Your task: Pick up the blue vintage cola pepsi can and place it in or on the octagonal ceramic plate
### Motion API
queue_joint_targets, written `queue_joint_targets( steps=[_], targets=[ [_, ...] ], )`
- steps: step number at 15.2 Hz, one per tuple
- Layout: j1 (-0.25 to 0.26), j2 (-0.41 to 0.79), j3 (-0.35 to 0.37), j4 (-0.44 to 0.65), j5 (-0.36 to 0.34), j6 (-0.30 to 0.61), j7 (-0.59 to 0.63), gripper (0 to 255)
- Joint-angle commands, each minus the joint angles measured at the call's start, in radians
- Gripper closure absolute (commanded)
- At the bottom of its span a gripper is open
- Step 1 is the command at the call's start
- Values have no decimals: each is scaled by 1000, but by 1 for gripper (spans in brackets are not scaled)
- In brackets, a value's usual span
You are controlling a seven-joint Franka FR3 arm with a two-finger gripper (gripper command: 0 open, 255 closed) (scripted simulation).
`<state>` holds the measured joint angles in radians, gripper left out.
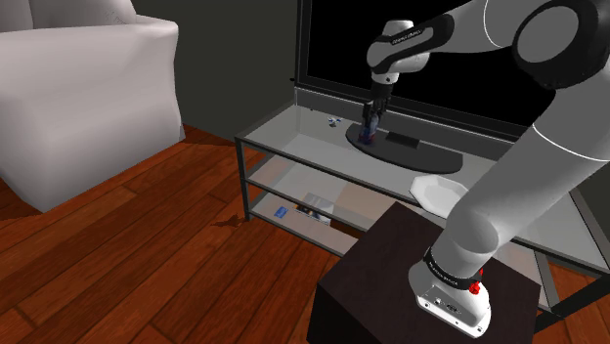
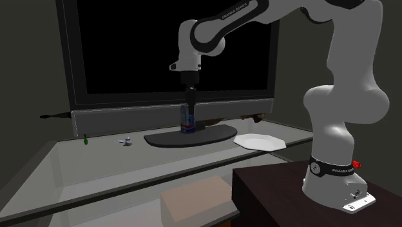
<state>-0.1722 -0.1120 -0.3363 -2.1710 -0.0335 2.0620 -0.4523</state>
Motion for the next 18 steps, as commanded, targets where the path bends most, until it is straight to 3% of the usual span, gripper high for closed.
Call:
queue_joint_targets(
  steps=[1, 9, 18],
  targets=[
    [-14, -73, -9, -73, -29, 4, -7, 255],
    [-106, -357, -45, -300, -146, -41, -53, 255],
    [-262, -665, -102, -469, -278, -170, -164, 255]
  ],
)
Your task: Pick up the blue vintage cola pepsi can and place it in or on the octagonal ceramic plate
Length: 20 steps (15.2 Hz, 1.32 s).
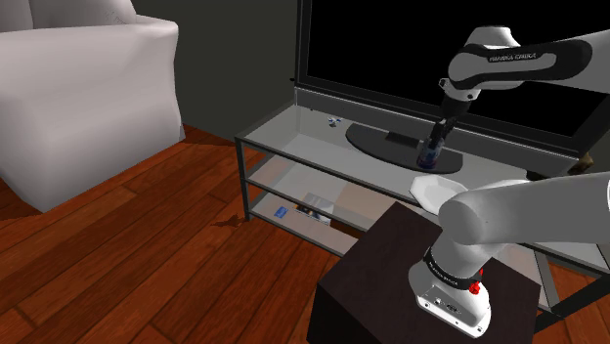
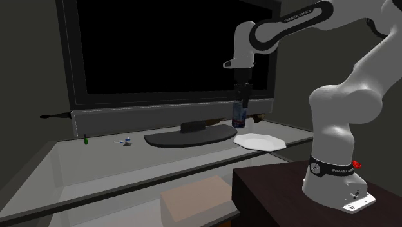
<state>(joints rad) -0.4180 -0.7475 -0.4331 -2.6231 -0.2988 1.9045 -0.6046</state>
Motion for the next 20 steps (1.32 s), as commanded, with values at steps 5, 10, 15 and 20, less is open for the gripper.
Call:
queue_joint_targets(
  steps=[5, 10, 15, 20],
  targets=[
    [-118, -181, -53, -67, -89, -106, -107, 255],
    [-183, -249, -103, -116, -149, -120, -167, 255],
    [-194, -235, -136, -173, -181, -50, -164, 255],
    [-204, -210, -173, -225, -216, 25, -160, 255]
  ],
)
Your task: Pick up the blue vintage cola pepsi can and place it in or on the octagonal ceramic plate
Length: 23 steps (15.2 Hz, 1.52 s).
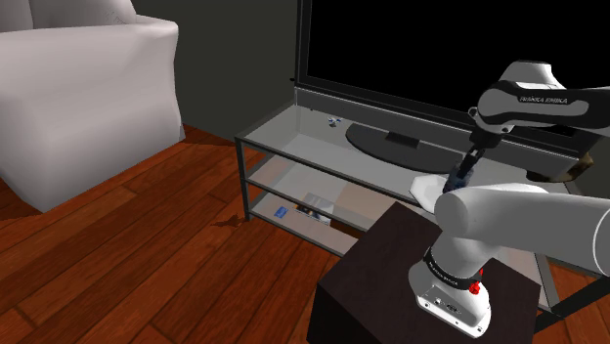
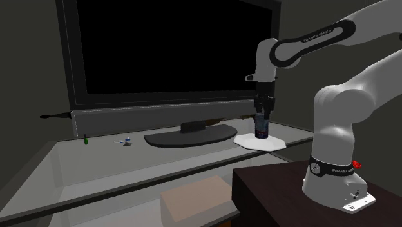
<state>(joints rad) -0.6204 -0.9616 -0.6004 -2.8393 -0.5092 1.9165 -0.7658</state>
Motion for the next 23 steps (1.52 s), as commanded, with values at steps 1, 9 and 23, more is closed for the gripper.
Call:
queue_joint_targets(
  steps=[1, 9, 23],
  targets=[
    [-3, 10, -13, -18, -13, 29, 2, 255],
    [-11, 48, -52, -62, -50, 109, 6, 255],
    [2, -5, 7, 10, 6, -14, -1, 0]
  ],
)
